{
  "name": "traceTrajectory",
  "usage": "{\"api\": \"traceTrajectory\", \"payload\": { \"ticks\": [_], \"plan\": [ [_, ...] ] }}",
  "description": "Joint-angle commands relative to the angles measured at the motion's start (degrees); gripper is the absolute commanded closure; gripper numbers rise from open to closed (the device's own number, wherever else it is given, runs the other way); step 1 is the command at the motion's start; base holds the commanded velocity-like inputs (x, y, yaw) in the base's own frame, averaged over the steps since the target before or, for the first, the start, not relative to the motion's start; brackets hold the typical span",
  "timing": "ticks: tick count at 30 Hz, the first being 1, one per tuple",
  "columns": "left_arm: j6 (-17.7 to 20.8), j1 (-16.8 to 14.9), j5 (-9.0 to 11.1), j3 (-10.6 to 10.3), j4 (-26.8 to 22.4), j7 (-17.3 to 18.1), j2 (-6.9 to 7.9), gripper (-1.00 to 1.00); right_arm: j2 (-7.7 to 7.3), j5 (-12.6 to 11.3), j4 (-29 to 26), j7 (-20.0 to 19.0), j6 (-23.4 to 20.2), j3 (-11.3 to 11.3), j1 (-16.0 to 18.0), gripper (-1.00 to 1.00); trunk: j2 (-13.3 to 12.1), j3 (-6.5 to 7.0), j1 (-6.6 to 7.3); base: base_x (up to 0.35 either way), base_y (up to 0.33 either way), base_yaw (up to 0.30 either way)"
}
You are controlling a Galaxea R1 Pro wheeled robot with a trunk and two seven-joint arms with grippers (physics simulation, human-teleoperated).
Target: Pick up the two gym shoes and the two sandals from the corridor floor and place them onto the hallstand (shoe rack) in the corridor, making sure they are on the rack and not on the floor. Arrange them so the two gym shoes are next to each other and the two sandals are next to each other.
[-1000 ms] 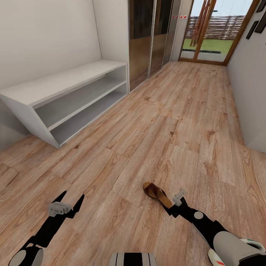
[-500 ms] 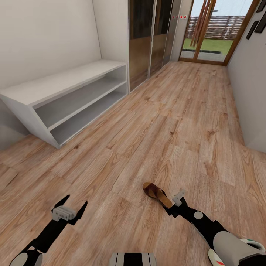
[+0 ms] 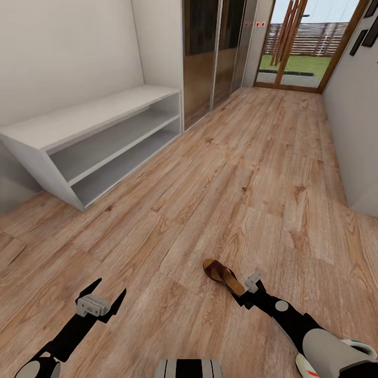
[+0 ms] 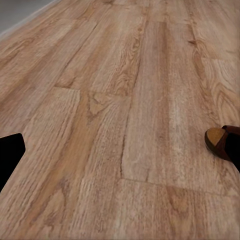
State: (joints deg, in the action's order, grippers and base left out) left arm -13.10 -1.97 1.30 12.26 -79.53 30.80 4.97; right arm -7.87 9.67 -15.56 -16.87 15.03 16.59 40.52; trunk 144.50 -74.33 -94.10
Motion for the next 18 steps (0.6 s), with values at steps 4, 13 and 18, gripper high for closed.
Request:
{"api": "traceTrajectory", "payload": {
  "ticks": [4,13,18],
  "plan": [
    [-0.06,0.03,-0.09,-0.03,0.0,0.02,-0.02,-1.0,-0.01,0.0,0.0,0.0,0.0,-0.02,0.0,-1.0,0.0,0.0,0.0,0.0,0.0,0.0],
    [-0.15,0.04,-0.26,-0.12,-0.01,-0.01,-0.06,-1.0,-0.03,-0.02,0.0,0.0,-0.03,-0.05,0.06,-1.0,0.0,0.0,0.0,0.0,0.0,0.0],
    [-0.2,0.04,-0.3,-0.17,-0.01,-0.03,-0.09,-1.0,-0.04,-0.04,0.0,0.0,-0.04,-0.06,0.08,-1.0,0.0,0.0,0.0,0.0,0.0,0.0]
  ]
}}
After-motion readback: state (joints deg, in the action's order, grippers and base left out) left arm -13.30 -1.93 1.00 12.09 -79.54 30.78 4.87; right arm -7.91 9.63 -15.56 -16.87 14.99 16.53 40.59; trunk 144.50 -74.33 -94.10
